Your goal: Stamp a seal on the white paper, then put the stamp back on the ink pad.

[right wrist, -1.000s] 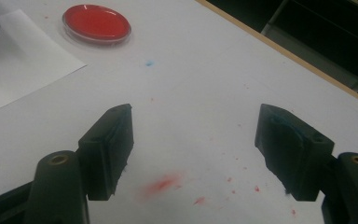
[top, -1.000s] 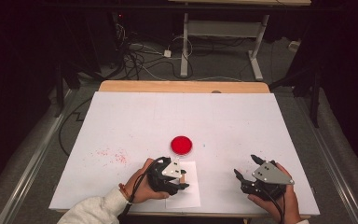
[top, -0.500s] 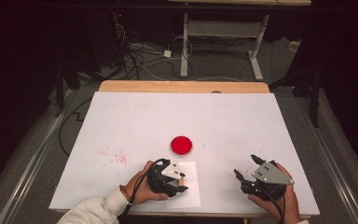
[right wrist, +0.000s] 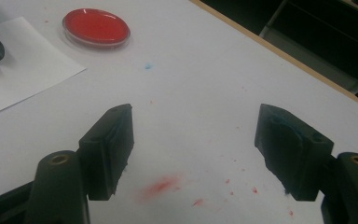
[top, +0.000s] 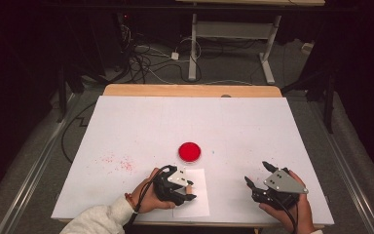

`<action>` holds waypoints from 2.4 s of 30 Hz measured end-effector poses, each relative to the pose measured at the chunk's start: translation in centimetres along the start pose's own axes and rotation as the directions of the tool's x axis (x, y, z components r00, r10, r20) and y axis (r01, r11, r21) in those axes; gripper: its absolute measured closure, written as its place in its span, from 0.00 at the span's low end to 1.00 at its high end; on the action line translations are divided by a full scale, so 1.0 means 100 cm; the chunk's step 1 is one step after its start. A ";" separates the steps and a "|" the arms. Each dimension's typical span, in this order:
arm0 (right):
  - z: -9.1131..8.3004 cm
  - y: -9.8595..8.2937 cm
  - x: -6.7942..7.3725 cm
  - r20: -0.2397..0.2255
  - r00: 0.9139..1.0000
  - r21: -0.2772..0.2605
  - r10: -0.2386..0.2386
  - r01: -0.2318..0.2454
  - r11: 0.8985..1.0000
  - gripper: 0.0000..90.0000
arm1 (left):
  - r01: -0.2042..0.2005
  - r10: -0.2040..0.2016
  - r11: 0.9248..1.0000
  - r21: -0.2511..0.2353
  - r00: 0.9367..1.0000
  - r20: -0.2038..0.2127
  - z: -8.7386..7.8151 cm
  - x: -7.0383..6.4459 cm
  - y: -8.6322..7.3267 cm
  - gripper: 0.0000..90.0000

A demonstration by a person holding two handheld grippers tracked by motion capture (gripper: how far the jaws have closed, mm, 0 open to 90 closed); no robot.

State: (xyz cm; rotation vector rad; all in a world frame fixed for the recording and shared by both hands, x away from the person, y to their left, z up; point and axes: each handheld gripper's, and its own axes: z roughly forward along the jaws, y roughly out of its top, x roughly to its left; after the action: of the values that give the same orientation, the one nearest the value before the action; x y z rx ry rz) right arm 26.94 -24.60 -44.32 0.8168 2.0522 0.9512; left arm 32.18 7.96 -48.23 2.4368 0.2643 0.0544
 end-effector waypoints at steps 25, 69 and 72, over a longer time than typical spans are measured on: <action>0.005 0.001 -0.002 -0.005 1.000 0.009 0.008 -0.008 1.000 0.32 | 0.000 0.000 1.000 -0.020 1.000 0.005 0.000 0.001 -0.003 0.58; 0.000 0.004 0.001 -0.021 1.000 -0.019 -0.014 0.013 1.000 0.32 | 0.027 -0.043 0.993 -0.119 0.990 -0.136 -0.048 0.002 0.008 0.58; 0.000 0.004 0.001 -0.021 1.000 -0.020 -0.013 0.012 1.000 0.32 | 0.034 -0.053 0.991 -0.132 0.988 -0.144 -0.052 0.005 0.007 0.58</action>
State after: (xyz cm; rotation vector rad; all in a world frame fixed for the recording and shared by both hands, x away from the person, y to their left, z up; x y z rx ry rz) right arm 26.97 -24.30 -43.99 0.7860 2.0603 0.9755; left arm 32.23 10.77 -43.76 2.3004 0.3683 0.2260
